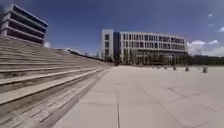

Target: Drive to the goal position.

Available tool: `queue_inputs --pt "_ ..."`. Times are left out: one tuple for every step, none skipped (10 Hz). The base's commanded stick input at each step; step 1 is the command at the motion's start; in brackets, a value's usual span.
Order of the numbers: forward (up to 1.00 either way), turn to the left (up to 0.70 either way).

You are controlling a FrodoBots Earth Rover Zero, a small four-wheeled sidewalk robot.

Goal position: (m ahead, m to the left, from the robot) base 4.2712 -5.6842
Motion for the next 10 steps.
queue_inputs --pt "0.7 0.0" --pt "0.7 0.0" --pt "0.7 0.0" --pt "0.7 0.0" --pt "0.7 0.0" --pt "0.7 0.0" --pt "0.7 0.0" --pt "0.7 0.0" --pt "0.7 0.0" --pt "0.7 0.0"
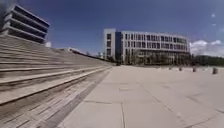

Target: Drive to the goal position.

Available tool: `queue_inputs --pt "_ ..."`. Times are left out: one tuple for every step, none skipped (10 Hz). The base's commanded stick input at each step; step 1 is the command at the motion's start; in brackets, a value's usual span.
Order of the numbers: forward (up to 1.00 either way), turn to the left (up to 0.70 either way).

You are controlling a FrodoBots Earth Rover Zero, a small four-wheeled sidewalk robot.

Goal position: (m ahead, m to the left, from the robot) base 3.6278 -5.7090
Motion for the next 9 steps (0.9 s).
queue_inputs --pt "0.7 0.0" --pt "0.7 0.0" --pt "0.7 0.0" --pt "0.7 0.0" --pt "0.7 0.0" --pt "0.7 0.0" --pt "0.7 0.0" --pt "0.7 0.0" --pt "0.7 0.0"
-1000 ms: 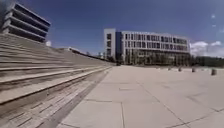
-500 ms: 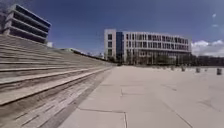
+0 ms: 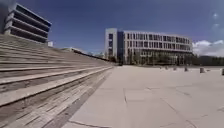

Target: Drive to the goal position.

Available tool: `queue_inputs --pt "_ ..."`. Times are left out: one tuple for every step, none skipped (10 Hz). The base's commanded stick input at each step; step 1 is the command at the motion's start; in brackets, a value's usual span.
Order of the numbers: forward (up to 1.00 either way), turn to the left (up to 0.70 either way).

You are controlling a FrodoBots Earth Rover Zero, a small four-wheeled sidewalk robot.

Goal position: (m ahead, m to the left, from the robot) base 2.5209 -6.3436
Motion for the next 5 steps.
queue_inputs --pt "0.7 0.0" --pt "0.7 0.0" --pt "0.7 0.0" --pt "0.7 0.0" --pt "0.7 0.0"
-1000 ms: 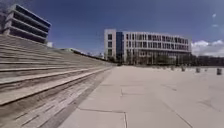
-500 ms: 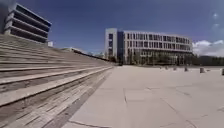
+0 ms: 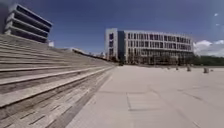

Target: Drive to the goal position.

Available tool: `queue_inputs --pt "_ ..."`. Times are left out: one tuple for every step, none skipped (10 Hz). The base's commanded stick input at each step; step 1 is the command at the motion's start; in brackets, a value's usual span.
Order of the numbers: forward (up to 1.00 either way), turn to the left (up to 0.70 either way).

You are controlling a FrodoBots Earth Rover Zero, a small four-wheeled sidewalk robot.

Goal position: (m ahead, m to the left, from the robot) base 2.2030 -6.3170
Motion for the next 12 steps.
queue_inputs --pt "0.7 0.0" --pt "0.7 0.0" --pt "0.7 0.0" --pt "0.7 0.0" --pt "0.7 0.0" --pt "0.7 0.0" --pt "0.7 0.0" --pt "0.7 0.0" --pt "0.7 0.0" --pt "0.7 0.0" --pt "0.7 0.0" --pt "0.7 0.0"
